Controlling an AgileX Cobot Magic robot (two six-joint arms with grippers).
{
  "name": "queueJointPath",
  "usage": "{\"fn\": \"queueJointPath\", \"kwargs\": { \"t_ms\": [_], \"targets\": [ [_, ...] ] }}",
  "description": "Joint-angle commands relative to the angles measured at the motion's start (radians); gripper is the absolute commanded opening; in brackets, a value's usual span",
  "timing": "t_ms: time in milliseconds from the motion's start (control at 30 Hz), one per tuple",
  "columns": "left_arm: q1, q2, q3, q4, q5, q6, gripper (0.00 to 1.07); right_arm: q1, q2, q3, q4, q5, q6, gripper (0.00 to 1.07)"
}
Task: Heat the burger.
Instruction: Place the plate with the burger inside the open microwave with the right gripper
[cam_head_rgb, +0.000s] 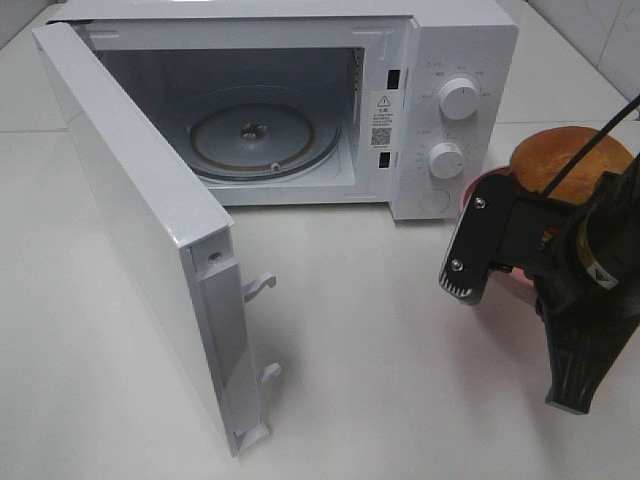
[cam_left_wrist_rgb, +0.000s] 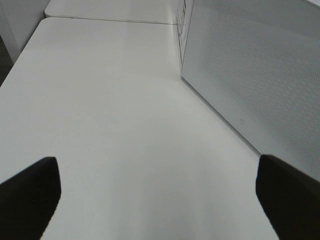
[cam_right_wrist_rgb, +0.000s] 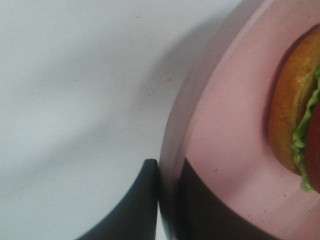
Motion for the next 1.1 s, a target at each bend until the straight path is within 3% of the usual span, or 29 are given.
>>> {"fn": "queueJointPath", "kwargs": {
  "t_ms": [33, 300, 1100],
  "targets": [
    [-0.006, -0.004, 0.0, -0.001, 0.0, -0.002, 0.98, 0.006, -0.01, -0.001, -0.056, -0.026, -0.112, 0.0],
    [-0.006, -0.004, 0.0, -0.001, 0.0, -0.002, 0.98, 0.006, -0.01, 0.0, -0.056, -0.156, -0.342, 0.0],
    [-0.006, -0.004, 0.0, -0.001, 0.0, -0.002, 0.98, 0.006, -0.01, 0.001, -0.055, -0.458, -0.706, 0.0]
  ]
}}
